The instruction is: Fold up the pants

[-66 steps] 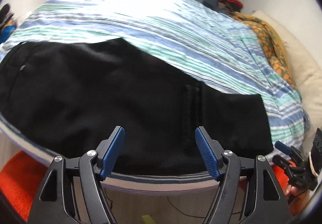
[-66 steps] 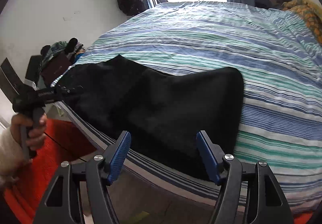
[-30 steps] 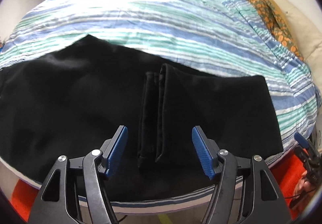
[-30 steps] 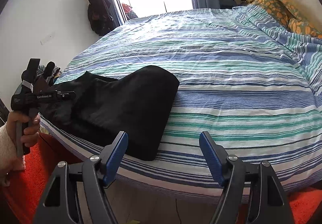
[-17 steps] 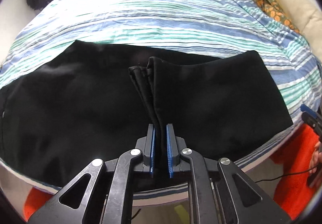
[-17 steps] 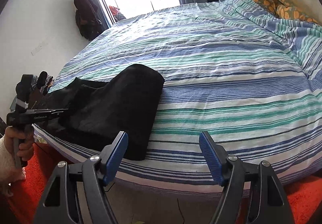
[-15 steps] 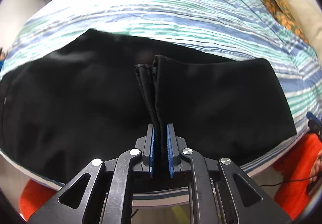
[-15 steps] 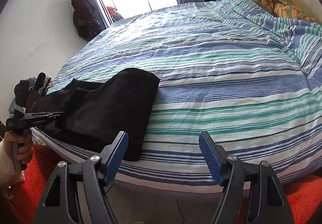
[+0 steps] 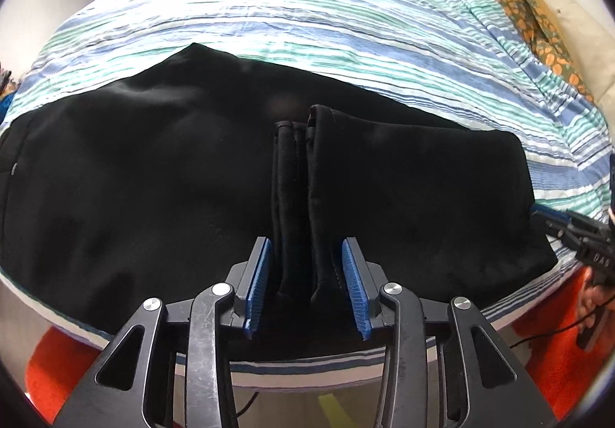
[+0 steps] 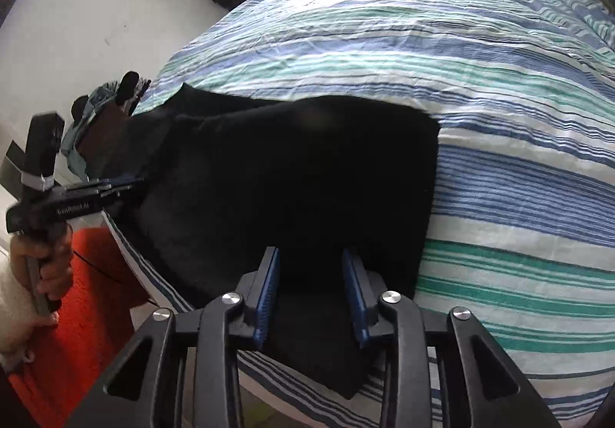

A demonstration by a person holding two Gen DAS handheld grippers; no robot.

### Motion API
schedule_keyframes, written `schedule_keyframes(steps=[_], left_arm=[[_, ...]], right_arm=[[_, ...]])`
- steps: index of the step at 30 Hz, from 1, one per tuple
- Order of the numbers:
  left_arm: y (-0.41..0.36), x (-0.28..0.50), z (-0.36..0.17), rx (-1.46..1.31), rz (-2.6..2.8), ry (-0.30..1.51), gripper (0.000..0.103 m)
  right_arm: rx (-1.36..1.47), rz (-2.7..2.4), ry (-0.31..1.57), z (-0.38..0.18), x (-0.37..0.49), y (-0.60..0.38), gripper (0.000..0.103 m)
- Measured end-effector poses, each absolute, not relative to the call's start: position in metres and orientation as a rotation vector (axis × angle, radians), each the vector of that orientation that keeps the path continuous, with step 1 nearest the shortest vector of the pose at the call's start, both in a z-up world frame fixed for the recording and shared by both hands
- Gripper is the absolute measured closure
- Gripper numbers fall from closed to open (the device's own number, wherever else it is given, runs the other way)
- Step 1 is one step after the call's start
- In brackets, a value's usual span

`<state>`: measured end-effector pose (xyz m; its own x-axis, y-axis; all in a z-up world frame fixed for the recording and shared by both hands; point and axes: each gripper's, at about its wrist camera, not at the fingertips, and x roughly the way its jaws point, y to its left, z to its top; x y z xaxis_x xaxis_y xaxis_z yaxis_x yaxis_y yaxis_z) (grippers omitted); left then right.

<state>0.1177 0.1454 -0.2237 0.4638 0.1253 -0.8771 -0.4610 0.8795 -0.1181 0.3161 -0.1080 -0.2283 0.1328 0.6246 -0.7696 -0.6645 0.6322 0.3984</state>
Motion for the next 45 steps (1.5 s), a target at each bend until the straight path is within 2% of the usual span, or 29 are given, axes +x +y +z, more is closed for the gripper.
schedule_keyframes(steps=[2, 5, 10, 14, 19, 24, 28, 35, 39, 45], left_arm=[[0.145, 0.117, -0.227, -0.372, 0.371, 1.021, 0.054], [0.145, 0.120, -0.236, -0.388, 0.374, 1.043, 0.054], [0.142, 0.118, -0.236, -0.369, 0.374, 1.041, 0.053], [0.141, 0.114, -0.236, -0.365, 0.369, 1.037, 0.053], [0.142, 0.116, -0.239, -0.381, 0.360, 1.031, 0.050], [0.137, 0.119, -0.240, -0.363, 0.353, 1.038, 0.046], [0.135, 0.118, -0.240, -0.337, 0.353, 1.034, 0.040], [0.136, 0.115, -0.241, -0.356, 0.365, 1.033, 0.035], [0.137, 0.114, -0.240, -0.346, 0.386, 1.037, 0.025], [0.139, 0.110, -0.236, -0.364, 0.406, 1.042, 0.025]], right_arm=[[-0.029, 0.954, 1.020, -0.203, 0.322, -0.109, 0.071], [-0.024, 0.975, 0.991, -0.190, 0.336, -0.093, 0.071], [-0.060, 0.892, 1.214, -0.257, 0.367, -0.059, 0.071], [-0.045, 0.877, 1.096, -0.225, 0.348, -0.073, 0.071], [-0.075, 1.000, 0.979, -0.187, 0.283, -0.099, 0.071], [-0.173, 0.952, 1.116, -0.252, 0.255, -0.099, 0.068], [-0.265, 0.949, 1.052, -0.246, 0.249, -0.091, 0.068], [-0.208, 0.953, 1.047, -0.251, 0.252, -0.099, 0.067], [-0.222, 0.952, 1.027, -0.251, 0.249, -0.098, 0.066], [-0.263, 0.963, 1.000, -0.250, 0.242, -0.093, 0.056]])
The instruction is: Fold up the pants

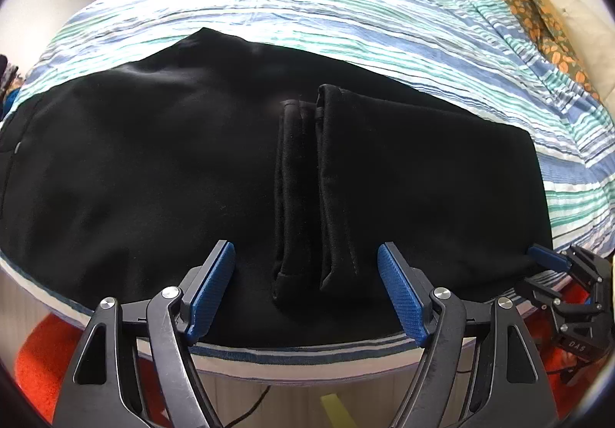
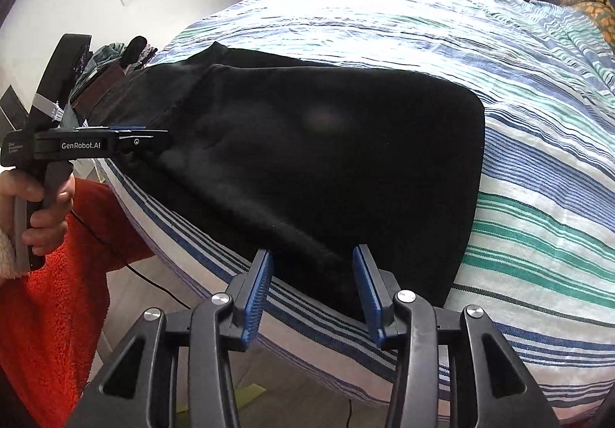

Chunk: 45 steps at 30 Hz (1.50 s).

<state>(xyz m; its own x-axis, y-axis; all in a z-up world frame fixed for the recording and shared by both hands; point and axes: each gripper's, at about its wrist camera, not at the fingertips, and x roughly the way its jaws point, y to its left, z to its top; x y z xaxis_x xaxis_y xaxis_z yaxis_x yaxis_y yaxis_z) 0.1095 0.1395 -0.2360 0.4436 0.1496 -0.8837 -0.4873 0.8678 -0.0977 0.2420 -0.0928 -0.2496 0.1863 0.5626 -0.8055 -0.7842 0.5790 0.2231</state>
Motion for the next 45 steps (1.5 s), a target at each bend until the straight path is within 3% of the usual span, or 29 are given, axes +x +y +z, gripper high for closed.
schedule_keyframes(steps=[6, 8, 13, 21, 24, 29, 33, 42, 44, 45], left_arm=[[0.151, 0.093, -0.215, -0.384, 0.449, 1.023, 0.025], [0.161, 0.083, -0.205, -0.382, 0.485, 1.004, 0.024], [0.217, 0.044, -0.175, -0.424, 0.627, 0.952, 0.023], [0.355, -0.098, -0.166, -0.919, 0.927, 0.745, 0.024], [0.383, -0.115, -0.179, -0.959, 0.963, 0.770, 0.025], [0.405, -0.112, -0.202, -0.999, 0.966, 0.795, 0.042], [0.416, -0.096, -0.207, -0.979, 0.946, 0.779, 0.072], [0.433, -0.101, -0.210, -1.003, 0.911, 0.731, 0.072], [0.432, -0.107, -0.217, -1.021, 0.926, 0.722, 0.062], [0.432, -0.111, -0.220, -1.035, 0.937, 0.708, 0.052]], right_arm=[[-0.179, 0.976, 0.901, -0.218, 0.241, -0.107, 0.050], [-0.149, 0.954, 0.860, -0.210, 0.245, -0.117, 0.041], [-0.073, 0.891, 0.892, -0.211, 0.262, -0.130, 0.041], [-0.072, 0.875, 0.907, -0.213, 0.265, -0.131, 0.041], [-0.090, 0.880, 0.917, -0.216, 0.262, -0.124, 0.041], [-0.118, 0.880, 0.926, -0.219, 0.257, -0.116, 0.041], [-0.139, 0.896, 0.926, -0.219, 0.249, -0.111, 0.041], [-0.166, 0.905, 0.945, -0.225, 0.244, -0.107, 0.041], [-0.166, 0.904, 0.946, -0.225, 0.244, -0.107, 0.041], [-0.166, 0.904, 0.946, -0.225, 0.244, -0.107, 0.041]])
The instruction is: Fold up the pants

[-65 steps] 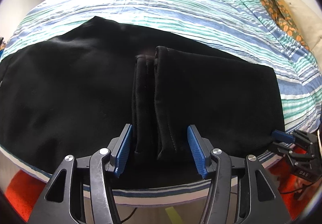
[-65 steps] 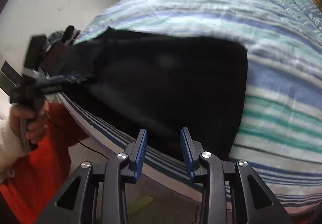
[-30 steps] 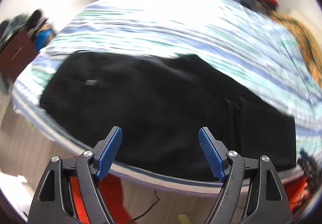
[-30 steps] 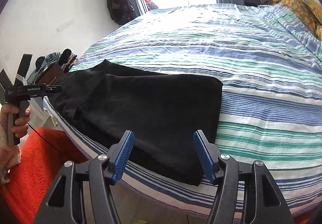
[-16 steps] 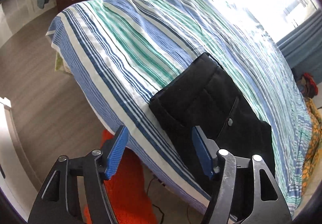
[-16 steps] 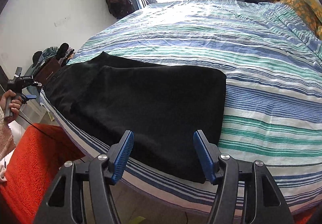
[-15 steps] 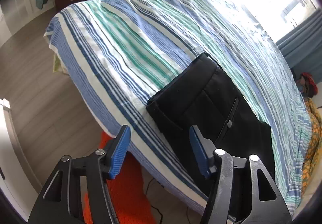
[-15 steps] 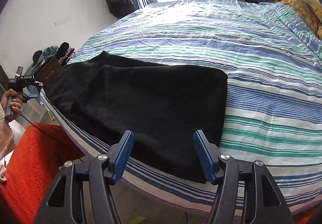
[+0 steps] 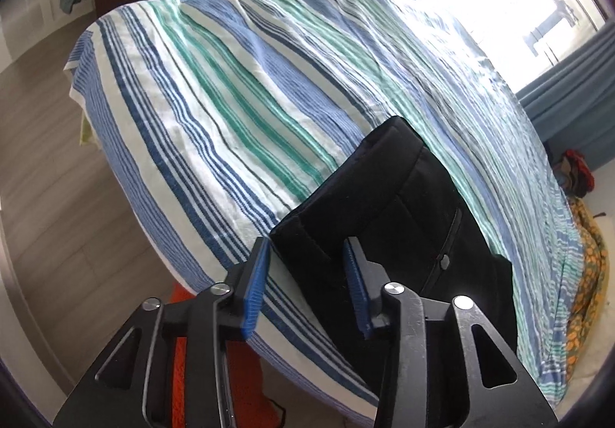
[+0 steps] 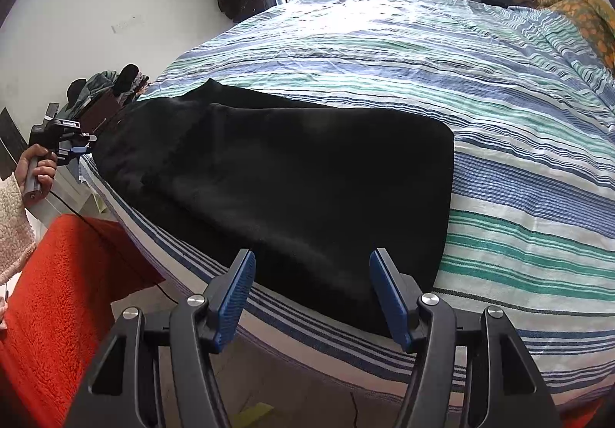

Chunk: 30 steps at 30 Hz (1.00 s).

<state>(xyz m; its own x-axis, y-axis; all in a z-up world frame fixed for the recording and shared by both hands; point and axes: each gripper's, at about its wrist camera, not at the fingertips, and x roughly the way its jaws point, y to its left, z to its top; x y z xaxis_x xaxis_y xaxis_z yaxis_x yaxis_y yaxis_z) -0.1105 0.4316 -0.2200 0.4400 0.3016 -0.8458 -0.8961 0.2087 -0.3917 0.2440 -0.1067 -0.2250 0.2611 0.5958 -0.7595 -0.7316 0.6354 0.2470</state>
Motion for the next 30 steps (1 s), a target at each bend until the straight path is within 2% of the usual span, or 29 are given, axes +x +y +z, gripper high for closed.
schedule_keyframes(steps=[1, 2, 6, 9, 15, 17, 22, 27, 30], left_arm=[[0.431, -0.114, -0.223, -1.049, 0.947, 0.692, 0.046], [0.431, -0.118, -0.226, -1.062, 0.953, 0.681, 0.044], [0.429, -0.125, -0.236, -1.129, 0.922, 0.622, 0.044], [0.429, -0.122, -0.242, -1.153, 0.890, 0.594, 0.052], [0.433, -0.125, -0.252, -1.227, 0.848, 0.502, 0.052], [0.431, -0.128, -0.248, -1.220, 0.823, 0.468, 0.057], [0.429, -0.131, -0.240, -1.185, 0.790, 0.461, 0.063], [0.438, -0.132, -0.255, -1.254, 0.753, 0.449, 0.063], [0.446, -0.125, -0.266, -1.308, 0.720, 0.449, 0.057]], right_arm=[[-0.167, 0.904, 0.945, -0.225, 0.244, -0.107, 0.041], [-0.169, 0.904, 0.945, -0.225, 0.243, -0.107, 0.041], [-0.176, 0.906, 0.947, -0.227, 0.243, -0.106, 0.041], [-0.181, 0.903, 0.951, -0.228, 0.244, -0.104, 0.041], [-0.194, 0.895, 0.953, -0.229, 0.242, -0.100, 0.039], [-0.198, 0.893, 0.952, -0.229, 0.241, -0.099, 0.039], [-0.199, 0.897, 0.953, -0.230, 0.241, -0.099, 0.039], [-0.193, 0.897, 0.957, -0.230, 0.243, -0.099, 0.039], [-0.190, 0.897, 0.960, -0.230, 0.243, -0.099, 0.039]])
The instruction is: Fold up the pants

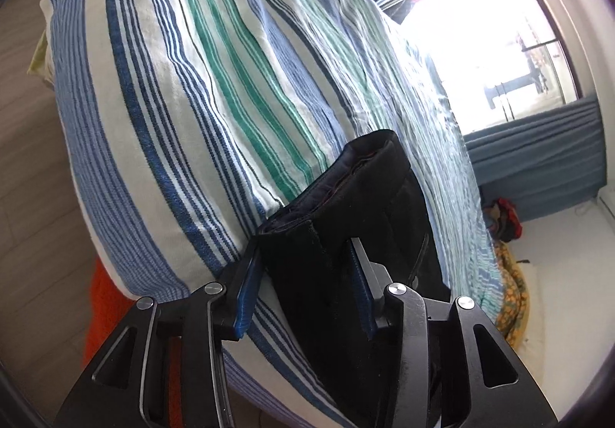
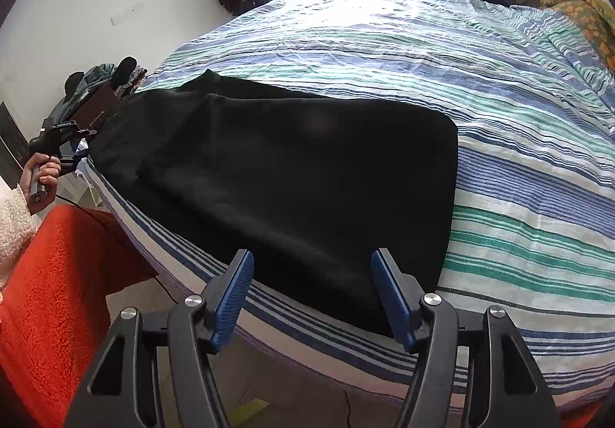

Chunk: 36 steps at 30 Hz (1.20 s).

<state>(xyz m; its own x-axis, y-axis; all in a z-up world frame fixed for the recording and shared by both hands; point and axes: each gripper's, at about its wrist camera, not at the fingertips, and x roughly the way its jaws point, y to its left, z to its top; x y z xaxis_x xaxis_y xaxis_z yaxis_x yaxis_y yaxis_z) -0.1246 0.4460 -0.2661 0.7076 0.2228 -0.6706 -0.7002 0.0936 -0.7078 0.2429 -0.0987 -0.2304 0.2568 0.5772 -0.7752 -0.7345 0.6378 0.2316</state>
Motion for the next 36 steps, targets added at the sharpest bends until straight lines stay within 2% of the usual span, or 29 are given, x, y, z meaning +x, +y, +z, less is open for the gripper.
schedule_keyframes(steps=[5, 7, 9, 14, 20, 23, 26, 31, 32, 34, 36], left_arm=[[0.452, -0.117, -0.273, -1.349, 0.713, 0.453, 0.054], [0.449, -0.118, -0.267, -1.338, 0.730, 0.447, 0.071], [0.443, -0.118, -0.251, -1.298, 0.731, 0.429, 0.081], [0.412, -0.099, -0.175, -1.144, 0.576, 0.368, 0.083], [0.286, 0.008, -0.076, -0.707, 0.252, 0.517, 0.082], [0.198, 0.073, -0.073, -0.503, 0.115, 0.631, 0.081], [0.122, 0.129, -0.110, -0.351, 0.035, 0.764, 0.080], [0.047, 0.192, -0.208, -0.181, 0.094, 1.092, 0.068], [0.038, 0.190, -0.210, -0.141, 0.114, 1.084, 0.066], [0.029, 0.179, -0.193, -0.127, 0.097, 1.047, 0.046], [0.035, 0.163, -0.171, -0.123, 0.125, 1.009, 0.037]], right_arm=[[-0.179, 0.896, 0.961, -0.228, 0.244, -0.100, 0.039], [-0.169, 0.897, 0.963, -0.228, 0.244, -0.101, 0.039], [-0.160, 0.898, 0.963, -0.227, 0.246, -0.102, 0.039], [-0.115, 0.894, 0.950, -0.223, 0.251, -0.109, 0.039], [0.006, 0.862, 0.957, -0.220, 0.271, -0.125, 0.039], [0.059, 0.827, 0.948, -0.216, 0.280, -0.135, 0.039], [0.089, 0.797, 0.928, -0.211, 0.286, -0.147, 0.039], [0.101, 0.743, 0.905, -0.208, 0.291, -0.171, 0.039], [0.106, 0.731, 0.900, -0.207, 0.292, -0.176, 0.039], [0.123, 0.713, 0.889, -0.205, 0.294, -0.187, 0.039], [0.138, 0.699, 0.888, -0.206, 0.297, -0.195, 0.038]])
